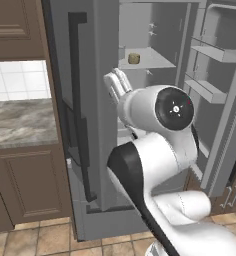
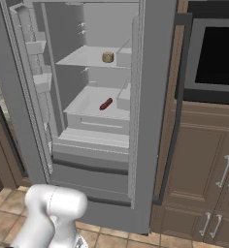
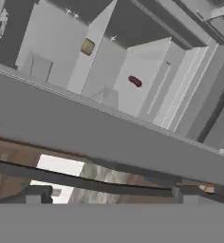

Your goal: Retrieve the sausage and cheese from the fridge and place them on the cutting board on the counter.

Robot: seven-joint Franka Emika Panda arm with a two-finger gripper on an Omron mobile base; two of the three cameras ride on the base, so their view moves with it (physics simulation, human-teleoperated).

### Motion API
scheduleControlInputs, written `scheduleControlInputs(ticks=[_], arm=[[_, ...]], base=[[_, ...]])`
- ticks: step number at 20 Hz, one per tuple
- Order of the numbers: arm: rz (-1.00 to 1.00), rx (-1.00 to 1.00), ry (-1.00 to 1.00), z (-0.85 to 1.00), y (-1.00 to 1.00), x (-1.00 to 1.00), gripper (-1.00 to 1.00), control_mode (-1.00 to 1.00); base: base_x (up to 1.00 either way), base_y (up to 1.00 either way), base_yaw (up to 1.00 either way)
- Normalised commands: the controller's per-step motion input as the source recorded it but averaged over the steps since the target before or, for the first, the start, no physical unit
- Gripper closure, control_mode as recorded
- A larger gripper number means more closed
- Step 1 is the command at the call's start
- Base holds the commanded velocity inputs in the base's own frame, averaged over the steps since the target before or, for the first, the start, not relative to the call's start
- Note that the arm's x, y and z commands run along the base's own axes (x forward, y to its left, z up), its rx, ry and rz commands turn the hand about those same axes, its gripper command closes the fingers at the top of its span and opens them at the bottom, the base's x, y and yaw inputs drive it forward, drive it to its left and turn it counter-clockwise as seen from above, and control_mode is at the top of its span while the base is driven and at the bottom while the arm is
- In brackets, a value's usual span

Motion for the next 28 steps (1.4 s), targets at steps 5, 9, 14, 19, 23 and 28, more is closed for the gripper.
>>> scheduleControlInputs(ticks=[5, 9, 14, 19, 23, 28], arm=[[0.39, 0.41, -0.24, 0.0, -1.0, 0.03, -1.0, -1.0], [0.28, 0.18, -0.15, -0.01, -0.89, 0.01, -1.0, -1.0], [0.16, 0.14, -0.19, -0.26, -0.7, 0.43, -1.0, -1.0], [0.09, 0.01, 0.0, -0.52, -0.22, 0.89, -1.0, -1.0], [0.05, 0.0, 0.0, -0.45, 0.0, 0.99, -1.0, -1.0], [0.04, 0.0, 0.0, -0.2, 0.05, 0.98, -1.0, -1.0]], base=[[0.0, 0.0, 0.0], [0.0, 0.0, 0.0], [0.0, 0.0, 0.0], [0.0, 0.0, 0.0], [0.0, 0.0, 0.0], [0.0, 0.0, 0.0]])
